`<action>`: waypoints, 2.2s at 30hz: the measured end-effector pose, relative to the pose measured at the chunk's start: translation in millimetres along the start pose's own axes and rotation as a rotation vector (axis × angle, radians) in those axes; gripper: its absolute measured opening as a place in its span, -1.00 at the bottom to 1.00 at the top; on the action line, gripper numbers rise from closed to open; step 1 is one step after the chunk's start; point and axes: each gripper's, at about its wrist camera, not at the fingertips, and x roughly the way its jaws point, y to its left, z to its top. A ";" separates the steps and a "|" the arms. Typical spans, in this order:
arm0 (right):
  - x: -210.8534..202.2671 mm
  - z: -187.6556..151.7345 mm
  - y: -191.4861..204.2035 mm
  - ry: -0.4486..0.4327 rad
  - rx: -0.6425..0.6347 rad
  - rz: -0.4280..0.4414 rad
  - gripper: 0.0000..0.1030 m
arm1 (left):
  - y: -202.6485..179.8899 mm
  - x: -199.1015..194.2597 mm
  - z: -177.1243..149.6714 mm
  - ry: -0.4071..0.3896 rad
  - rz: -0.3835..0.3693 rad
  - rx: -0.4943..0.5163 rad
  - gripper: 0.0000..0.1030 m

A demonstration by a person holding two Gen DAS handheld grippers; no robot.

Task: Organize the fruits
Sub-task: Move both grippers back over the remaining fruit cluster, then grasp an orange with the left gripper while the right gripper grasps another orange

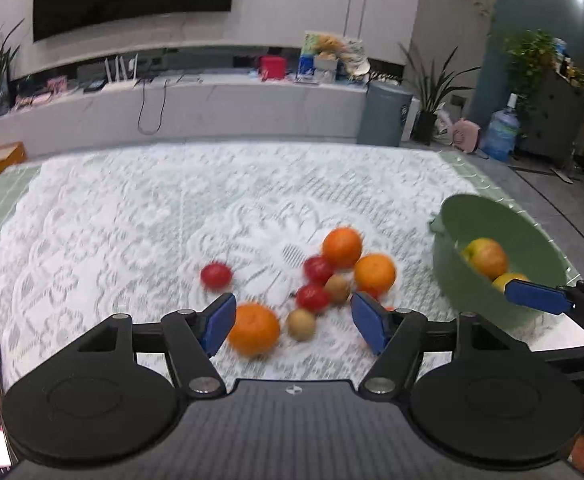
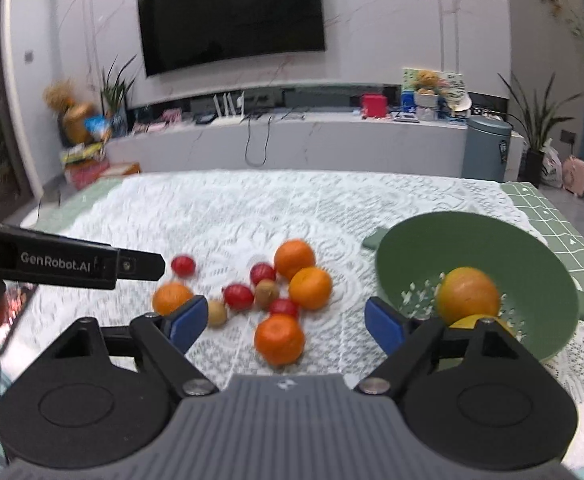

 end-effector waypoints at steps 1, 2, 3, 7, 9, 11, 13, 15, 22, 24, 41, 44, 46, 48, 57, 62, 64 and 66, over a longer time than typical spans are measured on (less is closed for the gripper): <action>3.4 -1.9 1.6 0.012 -0.010 0.000 0.52 | 2.8 1.2 -3.0 0.007 0.002 -0.010 0.50; 6.7 -3.4 2.8 0.023 -0.018 0.001 0.49 | 5.5 2.3 -5.8 0.013 0.003 -0.020 0.48; 9.6 -4.0 3.6 0.032 -0.023 0.001 0.47 | 7.0 3.6 -8.0 0.019 0.003 -0.023 0.47; 17.9 -6.8 8.0 0.051 -0.053 0.000 0.46 | 6.7 10.2 -16.1 0.032 0.012 -0.011 0.43; 22.7 -7.1 10.4 0.063 -0.072 0.000 0.44 | 7.8 13.5 -18.0 0.039 0.016 -0.015 0.42; 27.6 -8.4 12.7 0.074 -0.087 0.000 0.43 | 10.2 17.9 -19.8 0.049 0.014 -0.022 0.41; 33.7 -8.5 13.9 0.085 -0.097 -0.001 0.43 | 12.2 23.4 -21.0 0.057 0.015 -0.026 0.40; 38.5 -8.1 15.0 0.095 -0.103 -0.004 0.43 | 14.2 28.0 -22.8 0.065 0.033 -0.032 0.40; 54.6 -9.0 19.6 0.106 -0.137 -0.033 0.46 | 18.0 40.7 -23.7 0.079 0.041 -0.031 0.27; 57.5 -9.4 19.7 0.096 -0.144 -0.058 0.46 | 18.4 44.3 -24.4 0.081 0.035 -0.029 0.21; 83.0 -16.3 18.5 0.126 -0.164 -0.043 0.14 | 17.0 62.4 -34.4 0.002 0.097 0.030 0.04; 84.6 -17.2 19.2 0.127 -0.175 -0.041 0.11 | 16.1 66.2 -35.7 0.009 0.102 0.048 0.09; 85.4 -18.0 19.3 0.130 -0.178 -0.042 0.07 | 15.7 67.9 -36.0 0.009 0.101 0.054 0.12; 86.3 -18.1 18.8 0.133 -0.178 -0.043 0.00 | 15.1 69.5 -36.0 0.009 0.105 0.058 0.15; 88.3 -19.5 20.2 0.133 -0.189 -0.037 -0.17 | 15.1 77.1 -35.9 0.043 0.115 0.079 0.15; 88.1 -19.6 20.4 0.132 -0.189 -0.038 -0.18 | 17.3 76.5 -35.3 0.049 0.105 0.062 0.06; 87.3 -19.0 21.3 0.131 -0.192 -0.041 -0.19 | 16.7 76.0 -35.2 0.050 0.106 0.064 0.05; 85.3 -18.3 21.4 0.125 -0.191 -0.041 -0.19 | 17.0 74.8 -35.1 0.050 0.106 0.058 0.05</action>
